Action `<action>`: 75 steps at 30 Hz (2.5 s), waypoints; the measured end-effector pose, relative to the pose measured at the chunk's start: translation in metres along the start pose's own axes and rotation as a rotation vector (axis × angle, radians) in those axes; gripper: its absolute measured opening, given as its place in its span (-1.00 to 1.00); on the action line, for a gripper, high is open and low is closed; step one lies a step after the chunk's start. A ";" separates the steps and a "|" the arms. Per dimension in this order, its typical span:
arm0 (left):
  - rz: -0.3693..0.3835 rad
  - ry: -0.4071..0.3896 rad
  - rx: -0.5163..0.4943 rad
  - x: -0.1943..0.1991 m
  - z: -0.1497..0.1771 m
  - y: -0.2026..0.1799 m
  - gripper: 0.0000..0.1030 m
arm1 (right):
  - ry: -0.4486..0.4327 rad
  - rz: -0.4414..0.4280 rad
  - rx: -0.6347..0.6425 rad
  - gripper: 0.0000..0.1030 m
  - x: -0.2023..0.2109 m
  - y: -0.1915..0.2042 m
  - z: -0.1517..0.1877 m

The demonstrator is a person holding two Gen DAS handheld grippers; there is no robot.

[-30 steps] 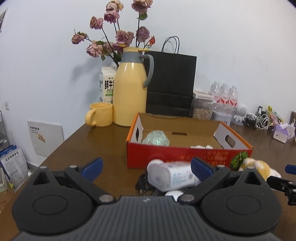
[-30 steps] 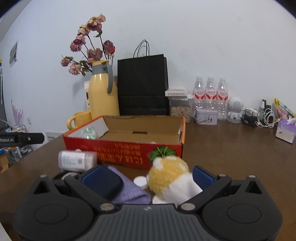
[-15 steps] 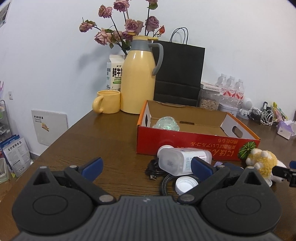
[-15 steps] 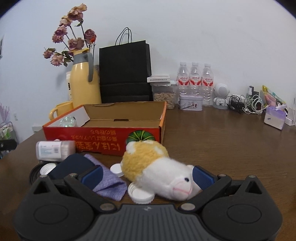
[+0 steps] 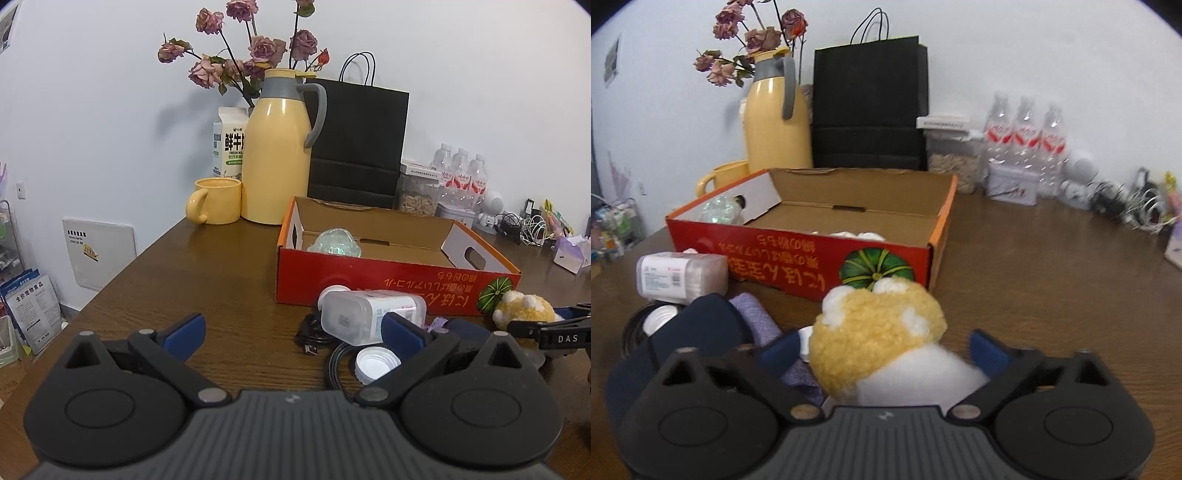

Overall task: Organize objects
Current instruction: 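Grasp the plush sheep toy with the right gripper while the left grasps the navy pouch, then carry the plush toy and navy pouch into the box and release both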

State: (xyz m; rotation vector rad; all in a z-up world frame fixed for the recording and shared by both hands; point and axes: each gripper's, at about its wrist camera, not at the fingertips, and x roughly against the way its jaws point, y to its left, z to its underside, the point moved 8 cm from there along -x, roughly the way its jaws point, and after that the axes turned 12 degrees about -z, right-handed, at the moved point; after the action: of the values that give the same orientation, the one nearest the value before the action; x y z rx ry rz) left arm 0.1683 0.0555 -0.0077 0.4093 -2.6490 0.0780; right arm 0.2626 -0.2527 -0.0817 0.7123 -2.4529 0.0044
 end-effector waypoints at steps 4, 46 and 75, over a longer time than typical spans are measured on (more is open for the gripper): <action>0.004 0.012 -0.005 -0.003 0.003 -0.004 1.00 | -0.022 -0.004 0.036 0.32 0.007 0.007 0.002; 0.186 0.095 -0.245 -0.006 0.058 -0.155 0.47 | -0.192 -0.024 0.110 0.28 0.053 0.026 0.002; 0.187 -0.107 -0.023 -0.015 -0.103 -0.125 0.26 | -0.325 -0.011 0.284 0.28 0.035 0.071 -0.105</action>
State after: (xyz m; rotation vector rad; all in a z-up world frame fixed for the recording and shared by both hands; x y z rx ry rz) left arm 0.2621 -0.0469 0.0760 0.1613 -2.7856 0.0866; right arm 0.2591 -0.1925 0.0356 0.9094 -2.7923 0.2563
